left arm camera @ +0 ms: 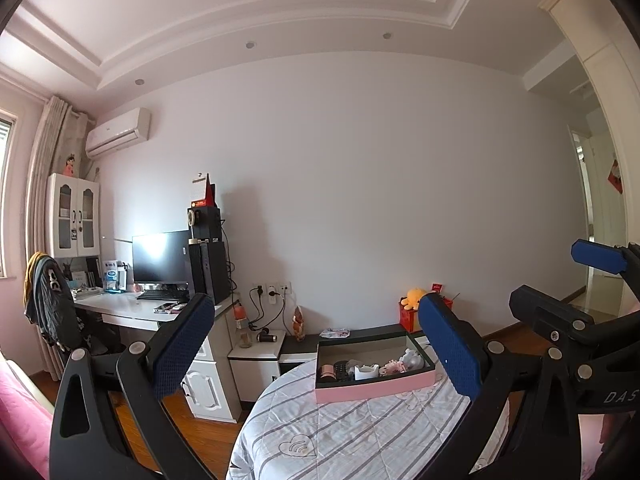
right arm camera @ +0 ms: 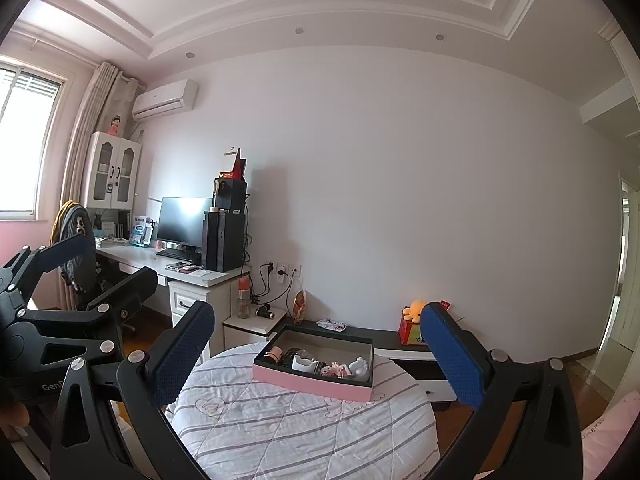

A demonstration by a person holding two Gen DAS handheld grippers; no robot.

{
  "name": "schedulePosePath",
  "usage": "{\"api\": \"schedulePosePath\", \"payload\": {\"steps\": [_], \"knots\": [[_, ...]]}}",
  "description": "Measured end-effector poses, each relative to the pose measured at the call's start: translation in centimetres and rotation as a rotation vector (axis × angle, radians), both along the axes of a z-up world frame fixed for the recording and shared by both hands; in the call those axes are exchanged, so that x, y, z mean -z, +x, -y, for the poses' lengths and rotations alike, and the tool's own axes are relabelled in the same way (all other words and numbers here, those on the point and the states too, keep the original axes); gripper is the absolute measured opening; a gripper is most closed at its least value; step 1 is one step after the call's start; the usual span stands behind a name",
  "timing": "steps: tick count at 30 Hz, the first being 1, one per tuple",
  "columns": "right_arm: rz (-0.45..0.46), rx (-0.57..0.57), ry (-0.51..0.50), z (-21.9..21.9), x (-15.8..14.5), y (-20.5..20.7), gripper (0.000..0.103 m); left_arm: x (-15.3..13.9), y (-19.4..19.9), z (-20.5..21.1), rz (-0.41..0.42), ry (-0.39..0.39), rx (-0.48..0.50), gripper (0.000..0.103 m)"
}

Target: Organize rigid objects

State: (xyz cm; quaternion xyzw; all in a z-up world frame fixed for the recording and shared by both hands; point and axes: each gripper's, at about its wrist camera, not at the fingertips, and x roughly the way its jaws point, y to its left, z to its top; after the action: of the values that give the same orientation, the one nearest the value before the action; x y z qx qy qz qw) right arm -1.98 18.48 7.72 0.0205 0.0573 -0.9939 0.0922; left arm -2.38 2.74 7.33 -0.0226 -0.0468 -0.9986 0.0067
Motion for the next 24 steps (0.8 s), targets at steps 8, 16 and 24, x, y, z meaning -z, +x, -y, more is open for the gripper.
{"api": "schedulePosePath", "payload": {"steps": [8,16,24], "knots": [[-0.003,-0.004,0.0,0.04,0.12,-0.01,0.103,-0.01,0.22,0.18,-0.006,0.0,-0.001,0.103],[-0.017,-0.003,0.0,0.01,-0.11,0.35,0.103,-0.33,0.8,0.33,-0.054,0.004,-0.004,0.103],[-0.02,-0.005,0.004,0.27,-0.23,0.49,0.103,-0.45,0.84,0.47,-0.054,0.001,-0.005,0.103]]}}
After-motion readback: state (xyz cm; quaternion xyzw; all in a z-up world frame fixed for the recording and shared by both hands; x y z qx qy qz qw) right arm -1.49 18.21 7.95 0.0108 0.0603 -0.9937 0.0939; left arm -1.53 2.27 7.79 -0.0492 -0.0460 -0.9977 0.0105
